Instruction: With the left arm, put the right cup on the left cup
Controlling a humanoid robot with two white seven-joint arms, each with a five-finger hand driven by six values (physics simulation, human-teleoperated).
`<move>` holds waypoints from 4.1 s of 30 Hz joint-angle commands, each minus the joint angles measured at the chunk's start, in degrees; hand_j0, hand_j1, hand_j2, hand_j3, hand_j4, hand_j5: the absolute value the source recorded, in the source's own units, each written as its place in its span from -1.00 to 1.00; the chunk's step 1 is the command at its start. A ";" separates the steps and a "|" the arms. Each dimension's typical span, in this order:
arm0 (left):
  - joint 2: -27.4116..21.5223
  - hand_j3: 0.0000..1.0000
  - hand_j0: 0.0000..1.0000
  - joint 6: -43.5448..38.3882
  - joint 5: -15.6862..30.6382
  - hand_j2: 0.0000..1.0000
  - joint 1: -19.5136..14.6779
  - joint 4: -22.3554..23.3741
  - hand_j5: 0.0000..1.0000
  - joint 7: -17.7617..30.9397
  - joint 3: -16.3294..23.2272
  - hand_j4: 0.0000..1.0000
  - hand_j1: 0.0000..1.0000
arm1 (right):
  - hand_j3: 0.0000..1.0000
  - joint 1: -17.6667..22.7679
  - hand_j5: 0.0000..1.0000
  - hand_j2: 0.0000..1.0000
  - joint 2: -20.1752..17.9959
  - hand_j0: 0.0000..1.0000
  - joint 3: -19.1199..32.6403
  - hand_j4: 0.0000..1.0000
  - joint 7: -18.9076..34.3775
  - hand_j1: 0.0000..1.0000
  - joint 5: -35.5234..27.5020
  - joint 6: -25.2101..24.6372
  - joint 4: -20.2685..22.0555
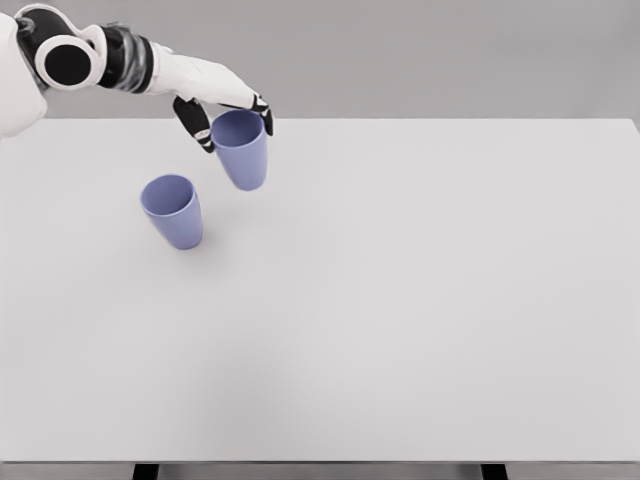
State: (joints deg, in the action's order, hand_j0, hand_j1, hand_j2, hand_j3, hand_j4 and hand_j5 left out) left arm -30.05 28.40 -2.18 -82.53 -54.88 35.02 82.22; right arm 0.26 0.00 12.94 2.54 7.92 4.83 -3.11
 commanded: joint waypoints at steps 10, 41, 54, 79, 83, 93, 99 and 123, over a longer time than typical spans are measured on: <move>-3.96 0.47 0.47 -0.10 0.25 0.47 -0.09 -4.27 0.47 -0.02 -1.54 0.47 0.47 | 1.00 0.00 1.00 1.00 0.00 1.00 -0.02 1.00 0.01 1.00 0.00 0.00 0.03; -12.58 0.47 0.47 0.08 0.51 0.47 -1.32 -7.08 0.47 -0.02 -2.60 0.47 0.47 | 1.00 0.00 1.00 1.00 0.00 1.00 -0.02 1.00 0.01 1.00 -0.01 0.00 0.03; -16.53 0.47 0.47 0.17 0.77 0.47 -1.23 -11.74 0.47 -0.02 -3.65 0.47 0.47 | 1.00 0.00 1.00 1.00 0.00 1.00 -0.02 1.00 0.01 1.00 -0.01 0.00 0.03; -23.74 0.47 0.47 -0.18 1.30 0.47 -1.06 -20.18 0.47 -0.02 -3.74 0.47 0.47 | 1.00 0.00 1.00 1.00 0.00 1.00 -0.02 1.00 0.01 1.00 -0.01 0.00 0.03; -24.27 0.47 0.47 -0.01 1.39 0.47 -1.14 -20.97 0.47 -0.02 -3.74 0.47 0.47 | 1.00 0.00 1.00 1.00 0.00 1.00 -0.02 1.00 0.01 1.00 -0.01 0.00 -0.06; -27.78 0.47 0.47 0.08 1.83 0.47 -1.06 -25.36 0.47 -0.02 -4.53 0.47 0.47 | 1.00 0.00 1.00 1.00 0.00 1.00 -0.02 1.00 0.01 1.00 -0.01 0.09 0.03; -28.49 0.46 0.46 0.08 1.92 0.46 -1.06 -26.33 0.46 -0.02 -4.62 0.46 0.46 | 1.00 0.00 1.00 1.00 0.00 1.00 -0.02 1.00 0.01 1.00 0.00 0.00 -0.06; -31.04 0.45 0.45 -0.18 2.36 0.45 -0.79 -31.34 0.45 -0.02 -4.70 0.45 0.45 | 1.00 0.00 1.00 1.00 0.00 1.00 -0.02 1.00 0.01 1.00 -0.01 0.09 0.03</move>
State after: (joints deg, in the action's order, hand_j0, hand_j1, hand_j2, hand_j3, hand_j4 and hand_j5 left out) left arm -61.07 28.36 -0.01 -83.32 -86.20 35.02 77.61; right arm 0.26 0.00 12.94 2.54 7.92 4.84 -3.12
